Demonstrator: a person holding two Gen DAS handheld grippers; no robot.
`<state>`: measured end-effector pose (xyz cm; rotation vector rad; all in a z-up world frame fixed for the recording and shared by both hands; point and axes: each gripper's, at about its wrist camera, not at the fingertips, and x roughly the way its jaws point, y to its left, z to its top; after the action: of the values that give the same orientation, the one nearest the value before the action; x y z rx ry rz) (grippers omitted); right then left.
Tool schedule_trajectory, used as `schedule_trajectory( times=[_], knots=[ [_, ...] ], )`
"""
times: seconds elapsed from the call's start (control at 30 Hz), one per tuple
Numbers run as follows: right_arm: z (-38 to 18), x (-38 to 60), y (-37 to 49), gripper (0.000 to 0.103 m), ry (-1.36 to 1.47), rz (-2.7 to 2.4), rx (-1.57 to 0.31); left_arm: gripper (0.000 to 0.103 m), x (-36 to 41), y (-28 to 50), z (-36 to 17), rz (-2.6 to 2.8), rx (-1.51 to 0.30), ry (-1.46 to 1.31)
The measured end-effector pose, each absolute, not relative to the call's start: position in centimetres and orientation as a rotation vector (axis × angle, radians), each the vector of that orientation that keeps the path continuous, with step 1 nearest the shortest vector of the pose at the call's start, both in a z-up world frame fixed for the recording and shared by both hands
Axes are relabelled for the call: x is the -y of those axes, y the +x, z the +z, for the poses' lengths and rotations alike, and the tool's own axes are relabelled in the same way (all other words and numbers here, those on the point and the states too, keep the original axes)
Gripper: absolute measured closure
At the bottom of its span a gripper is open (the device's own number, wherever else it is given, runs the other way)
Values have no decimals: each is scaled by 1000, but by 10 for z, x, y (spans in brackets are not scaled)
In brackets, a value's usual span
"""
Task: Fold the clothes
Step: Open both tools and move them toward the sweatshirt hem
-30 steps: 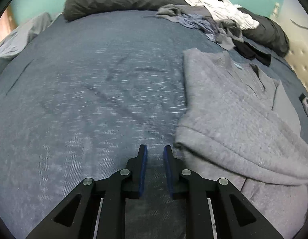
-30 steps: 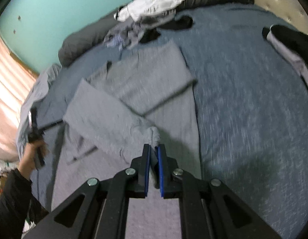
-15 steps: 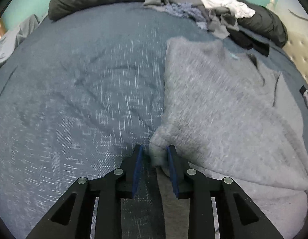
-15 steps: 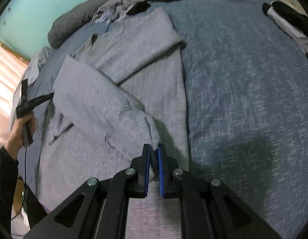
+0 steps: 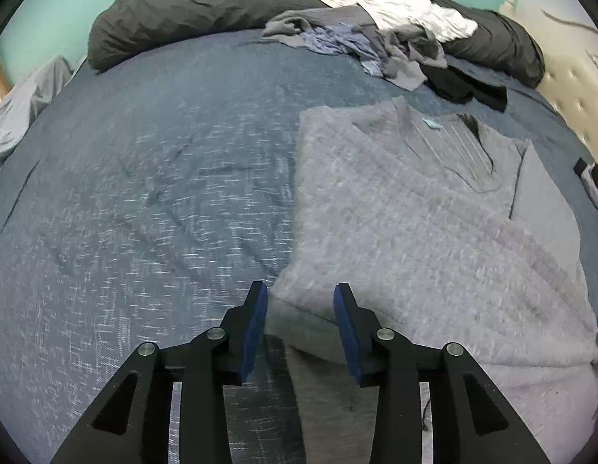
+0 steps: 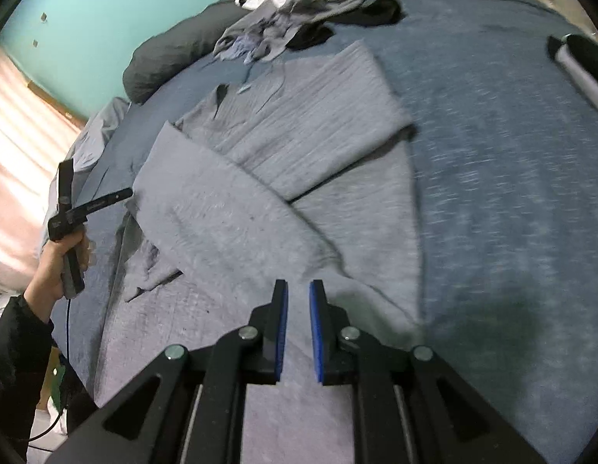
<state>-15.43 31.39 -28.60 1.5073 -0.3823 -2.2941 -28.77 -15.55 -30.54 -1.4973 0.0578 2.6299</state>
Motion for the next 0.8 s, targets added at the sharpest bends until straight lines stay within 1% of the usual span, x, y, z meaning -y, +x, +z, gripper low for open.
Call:
schedule_trajectory(
  times=[0.1,0.2,0.3,0.37,0.5,0.63,0.8],
  knots=[
    [-309,-309,-158,92,1572,-2273,385,63,154,-290,-321,2609,-42,-1540],
    [-327,-314,-151,92,1656,-2242,379,61,157,-292,-324,2601,-2,-1545],
    [-317,-320,-146,92,1607,-2291,382,60,158,-299,-317,2605,39,-1532],
    [-301,-321,-147,92,1519,-2340,395,59,158,-309,-308,2613,64,-1516],
    [-292,-305,-158,92,1411,-2333,415,57,157,-329,-290,2627,108,-1487],
    [-306,-284,-165,92,1385,-2304,394,57,146,-359,-289,2611,102,-1497],
    [-320,-281,-168,92,1380,-2294,405,57,143,-398,-296,2630,78,-1526]
  ],
)
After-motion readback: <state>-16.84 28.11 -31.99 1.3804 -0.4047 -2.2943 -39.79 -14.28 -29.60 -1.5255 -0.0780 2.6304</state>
